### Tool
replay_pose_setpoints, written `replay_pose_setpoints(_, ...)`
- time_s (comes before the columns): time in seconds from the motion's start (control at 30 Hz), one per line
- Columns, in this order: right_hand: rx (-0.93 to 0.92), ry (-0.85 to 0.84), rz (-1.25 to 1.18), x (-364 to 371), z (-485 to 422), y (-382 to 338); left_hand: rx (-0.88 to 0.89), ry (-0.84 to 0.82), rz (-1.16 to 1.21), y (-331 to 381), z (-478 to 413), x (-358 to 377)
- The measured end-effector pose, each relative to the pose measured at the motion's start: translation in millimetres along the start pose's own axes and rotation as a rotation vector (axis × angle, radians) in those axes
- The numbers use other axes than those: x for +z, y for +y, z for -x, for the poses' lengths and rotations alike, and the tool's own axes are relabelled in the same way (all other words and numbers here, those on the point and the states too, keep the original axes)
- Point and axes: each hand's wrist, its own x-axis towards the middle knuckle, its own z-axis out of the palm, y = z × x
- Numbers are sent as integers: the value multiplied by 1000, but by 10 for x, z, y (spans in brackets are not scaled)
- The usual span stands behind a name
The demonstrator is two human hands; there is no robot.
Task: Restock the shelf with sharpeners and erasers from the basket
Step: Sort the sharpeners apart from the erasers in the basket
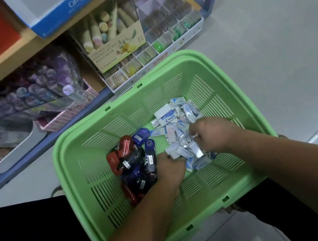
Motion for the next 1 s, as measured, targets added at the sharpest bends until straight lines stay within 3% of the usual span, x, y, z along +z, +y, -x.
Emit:
replay_pose_setpoints(0.23,-66,-59,47,83,-16,-5,-6,75,45,41,1,90)
replay_pose_setpoints(0.4,-91,215,-65,19,-24,-41,-27,46,199,37,-24,40)
replay_pose_setpoints(0.67,-188,280,-17,-248,12,-75,-103,-53,335,131,-108,32)
replay_pose_setpoints(0.83,-312,419,238,-578,-50,-90,-73,-108,265,170,-42,95)
replay_pose_setpoints(1.0,-424,544,600,-705,14,66,-119,-124,383,201,-43,19)
